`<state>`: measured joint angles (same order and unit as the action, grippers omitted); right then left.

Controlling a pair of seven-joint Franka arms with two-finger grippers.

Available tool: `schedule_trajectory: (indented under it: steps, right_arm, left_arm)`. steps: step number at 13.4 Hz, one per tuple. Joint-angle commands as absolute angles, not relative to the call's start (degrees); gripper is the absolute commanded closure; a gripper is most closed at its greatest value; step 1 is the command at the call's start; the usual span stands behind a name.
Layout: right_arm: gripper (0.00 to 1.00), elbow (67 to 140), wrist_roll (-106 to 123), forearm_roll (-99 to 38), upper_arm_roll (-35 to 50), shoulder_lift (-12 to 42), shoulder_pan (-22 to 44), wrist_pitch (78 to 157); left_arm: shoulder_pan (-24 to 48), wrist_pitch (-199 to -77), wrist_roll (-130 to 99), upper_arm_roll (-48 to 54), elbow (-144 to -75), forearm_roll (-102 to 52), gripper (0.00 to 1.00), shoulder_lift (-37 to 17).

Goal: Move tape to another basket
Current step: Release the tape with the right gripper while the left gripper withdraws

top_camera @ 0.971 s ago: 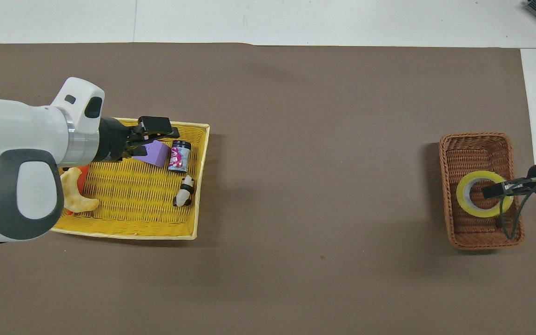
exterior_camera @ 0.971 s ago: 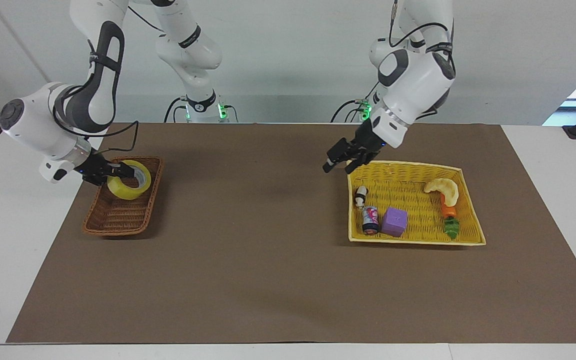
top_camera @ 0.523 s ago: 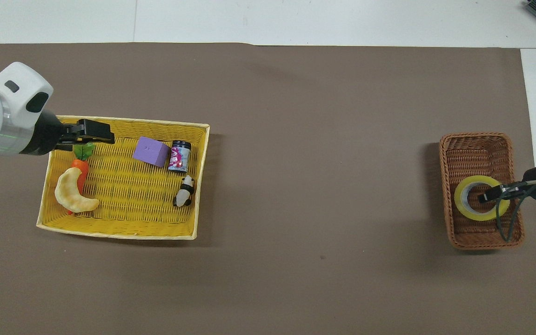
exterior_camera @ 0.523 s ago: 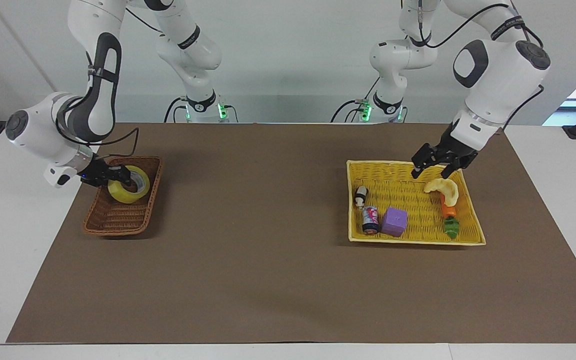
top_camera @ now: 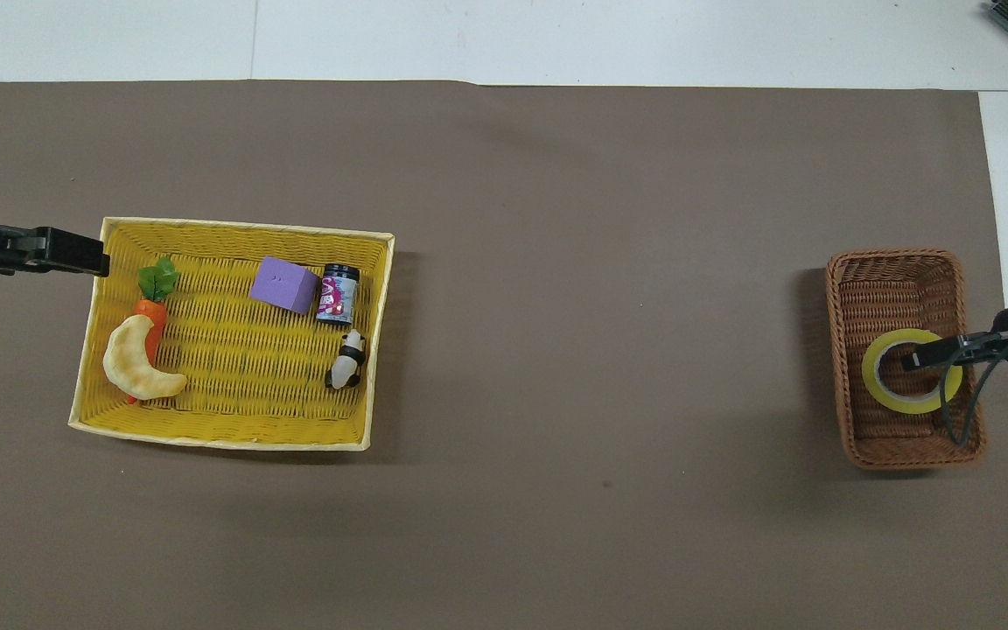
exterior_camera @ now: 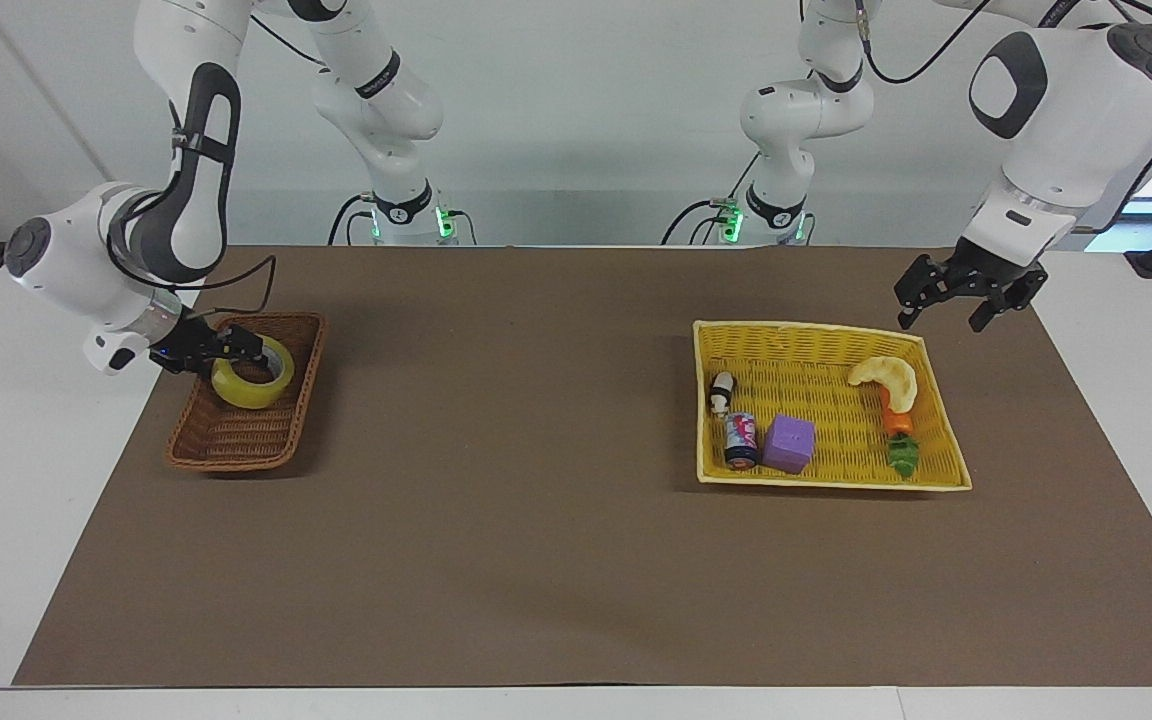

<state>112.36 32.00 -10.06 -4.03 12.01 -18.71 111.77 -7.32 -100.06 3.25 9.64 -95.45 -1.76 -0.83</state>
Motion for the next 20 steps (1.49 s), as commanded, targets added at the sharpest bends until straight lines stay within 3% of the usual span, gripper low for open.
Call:
schedule_trajectory:
  steps: [1,10,14,18,20]
  right_arm:
    - [0.0,110.48,32.6,-10.64,-3.25,12.74,-18.99,112.06]
    - [0.0,110.04,46.66,-3.61,-3.25,13.89,-15.73,115.4]
    - [0.0,109.95,52.12,2.2,-3.16,13.97,-14.59,116.01]
    - [0.0,107.67,39.51,1.58,-2.81,13.98,-13.19,116.89]
    - [0.0,107.4,30.54,1.67,-2.9,12.84,-9.51,116.55]
  left_arm:
    - [-8.44,-98.26,4.39,10.37,-94.13,-0.62,0.0,-1.23]
    - [-6.25,-94.4,4.57,8.44,-92.46,-0.53,0.0,-0.79]
    - [4.38,-91.58,5.45,-3.06,-89.47,-0.88,0.0,-0.79]
    - [3.87,-90.88,5.36,-3.07,-89.82,-1.14,0.0,0.26]
    - [3.87,-91.05,5.19,-3.08,-90.26,-1.14,0.0,0.79]
